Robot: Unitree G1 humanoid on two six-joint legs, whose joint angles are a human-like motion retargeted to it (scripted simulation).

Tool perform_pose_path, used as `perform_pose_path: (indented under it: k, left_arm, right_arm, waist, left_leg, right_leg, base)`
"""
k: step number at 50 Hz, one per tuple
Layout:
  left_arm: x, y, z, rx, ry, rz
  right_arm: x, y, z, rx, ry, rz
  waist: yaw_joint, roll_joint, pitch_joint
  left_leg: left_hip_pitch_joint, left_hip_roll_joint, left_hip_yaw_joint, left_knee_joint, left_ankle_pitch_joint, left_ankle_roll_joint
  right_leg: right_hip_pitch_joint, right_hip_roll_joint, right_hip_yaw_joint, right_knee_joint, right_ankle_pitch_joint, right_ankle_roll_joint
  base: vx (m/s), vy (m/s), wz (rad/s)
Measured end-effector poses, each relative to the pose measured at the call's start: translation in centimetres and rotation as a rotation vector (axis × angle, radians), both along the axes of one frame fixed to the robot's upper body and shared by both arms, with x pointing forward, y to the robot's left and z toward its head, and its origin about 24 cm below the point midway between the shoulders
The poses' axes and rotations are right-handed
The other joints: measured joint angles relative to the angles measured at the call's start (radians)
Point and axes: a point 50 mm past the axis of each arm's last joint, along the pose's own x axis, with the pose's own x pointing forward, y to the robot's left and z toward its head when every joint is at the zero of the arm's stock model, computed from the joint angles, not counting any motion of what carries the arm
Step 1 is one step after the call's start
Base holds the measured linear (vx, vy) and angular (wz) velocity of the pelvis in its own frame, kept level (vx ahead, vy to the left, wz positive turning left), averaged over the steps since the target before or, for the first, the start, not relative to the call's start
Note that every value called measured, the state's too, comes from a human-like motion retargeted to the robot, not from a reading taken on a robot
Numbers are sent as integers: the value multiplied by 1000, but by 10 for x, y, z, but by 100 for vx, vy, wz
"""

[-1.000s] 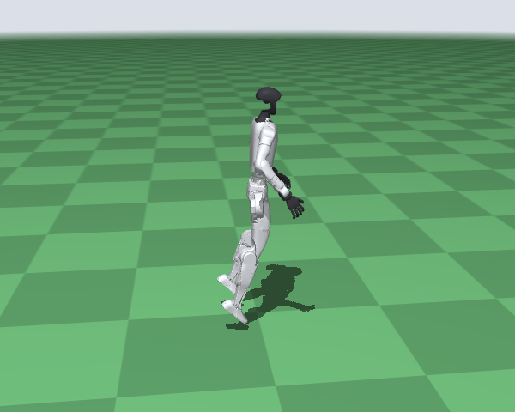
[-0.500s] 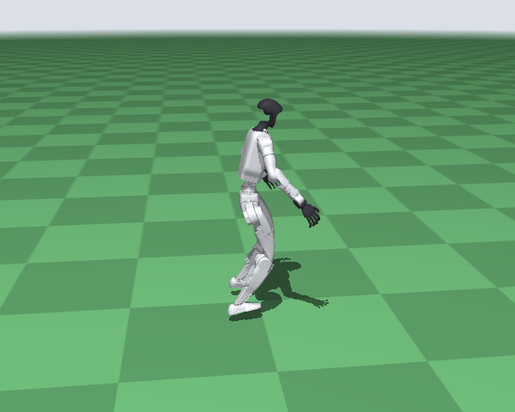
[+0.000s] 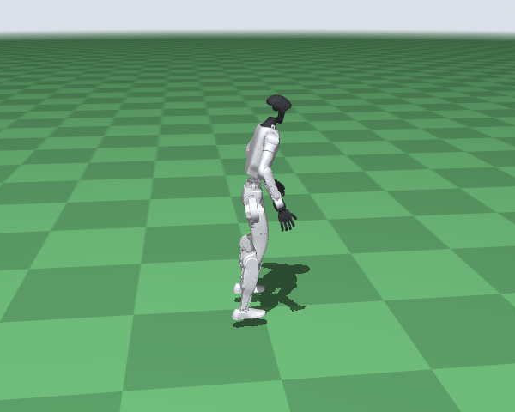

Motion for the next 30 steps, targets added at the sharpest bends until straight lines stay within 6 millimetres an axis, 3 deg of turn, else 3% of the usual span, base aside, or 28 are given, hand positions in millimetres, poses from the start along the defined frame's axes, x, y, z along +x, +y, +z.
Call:
perform_pose_path:
  k: [5, 8, 13, 16, 19, 23, 25, 30]
  left_arm:
    - [-21, 5, -14, 36, 117, -52]
    - [-31, 16, -22, 52, 150, 53]
    - [-39, 28, -29, 43, 156, 264]
    - [-36, 26, -22, -14, 159, 214]
    - [-31, 13, -6, -139, 187, 59]
    - [-39, -18, 11, -365, 238, -70]
    - [-47, -31, 14, -465, 246, -34]
    - [-59, -44, 7, -587, 190, 226]
  right_arm:
    - [-25, -9, -5, 63, 59, -15]
    - [-35, -18, -13, -4, 106, -55]
    - [-40, -30, -22, -202, 200, -64]
    - [-36, -32, -16, -191, 219, 73]
    - [-33, -23, 2, -17, 225, 283]
    - [-45, 7, 30, 271, 224, 487]
    - [-53, 22, 38, 353, 211, 502]
    - [-66, 37, 35, 362, 135, 308]
  waist:
    - [-9, 6, -20]
    - [-2, 3, -26]
    - [7, 3, -29]
    - [9, 5, -32]
    - [3, 8, -35]
    - [-11, 12, -39]
    - [-14, 13, -38]
    - [-7, 15, -31]
  left_leg:
    - [15, -1, -2, 0, -8, -9]
    - [18, -5, 7, 17, -20, -5]
    - [20, -8, 28, 44, -37, 7]
    - [21, -11, 35, 47, -43, 7]
    - [20, -17, 30, 47, -45, 2]
    - [19, -25, 23, 47, -46, -4]
    - [20, -29, 23, 43, -43, -7]
    - [38, -37, 37, 13, -29, -10]
  right_leg:
    - [21, -5, -10, -9, -3, 33]
    - [25, -8, 1, 0, -10, 40]
    - [23, -9, 23, 13, -13, 22]
    - [23, -12, 28, 13, -12, 19]
    - [25, -19, 22, 10, -10, 25]
    - [31, -28, 12, 4, -7, 28]
    - [28, -32, 13, 8, -5, 26]
    - [22, -38, 32, 9, 7, 27]
  base:
    - [8, 2, 3]
    - [6, 4, -17]
    - [4, 6, -24]
    - [3, 7, -10]
    - [4, 8, 8]
    - [4, 8, 10]
    - [3, 9, 0]
    - [3, 8, -17]
